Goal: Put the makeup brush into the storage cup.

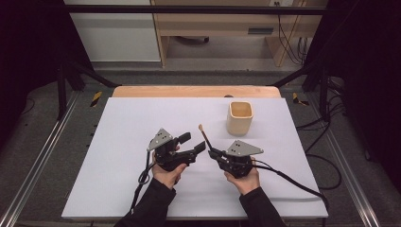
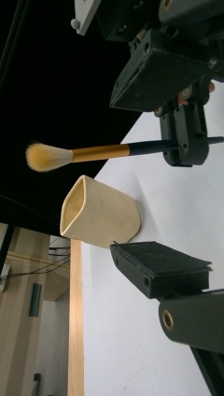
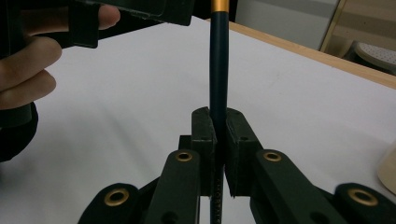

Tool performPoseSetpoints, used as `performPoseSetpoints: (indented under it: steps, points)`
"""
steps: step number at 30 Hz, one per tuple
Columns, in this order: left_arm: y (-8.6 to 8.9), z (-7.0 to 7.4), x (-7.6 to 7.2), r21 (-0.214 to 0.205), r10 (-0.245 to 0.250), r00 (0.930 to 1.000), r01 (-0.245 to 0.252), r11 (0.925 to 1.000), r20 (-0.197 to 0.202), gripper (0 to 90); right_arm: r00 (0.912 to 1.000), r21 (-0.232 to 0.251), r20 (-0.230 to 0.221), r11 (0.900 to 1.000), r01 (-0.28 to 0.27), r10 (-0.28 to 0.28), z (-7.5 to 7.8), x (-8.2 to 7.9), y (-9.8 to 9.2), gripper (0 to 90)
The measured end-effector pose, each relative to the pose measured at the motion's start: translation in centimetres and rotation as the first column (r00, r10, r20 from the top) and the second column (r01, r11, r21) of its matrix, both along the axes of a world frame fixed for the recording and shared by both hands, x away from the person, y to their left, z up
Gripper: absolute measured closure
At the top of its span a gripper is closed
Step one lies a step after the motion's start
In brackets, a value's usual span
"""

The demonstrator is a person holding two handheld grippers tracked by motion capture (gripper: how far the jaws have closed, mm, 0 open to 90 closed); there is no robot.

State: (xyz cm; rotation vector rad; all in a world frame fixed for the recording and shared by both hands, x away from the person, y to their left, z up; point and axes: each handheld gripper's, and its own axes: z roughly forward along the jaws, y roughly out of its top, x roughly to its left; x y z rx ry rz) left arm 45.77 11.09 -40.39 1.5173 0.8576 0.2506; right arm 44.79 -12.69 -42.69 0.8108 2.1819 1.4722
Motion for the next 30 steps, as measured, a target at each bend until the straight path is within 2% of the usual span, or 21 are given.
performPoseSetpoints:
  steps: [7,19,30]
  points:
    - [-0.5,0.0,0.1,-0.025,0.016,0.9999,-0.016,0.9996,0.000,31.3,1.0000,0.009,0.000,0.9999,-0.008,0.008,0.1,-0.1,0.1,84.0]
    - [-1.2,-0.3,0.1,-0.037,0.019,0.9998,-0.019,0.9991,-0.008,43.7,0.9999,0.012,-0.002,0.9998,-0.015,0.015,0.1,-0.2,0.4,84.0]
    - [-1.5,-0.2,0.0,-0.046,0.028,0.9994,-0.029,0.9985,-0.020,59.9,0.9998,0.011,-0.011,0.9998,-0.017,0.017,0.0,-0.2,0.7,84.0]
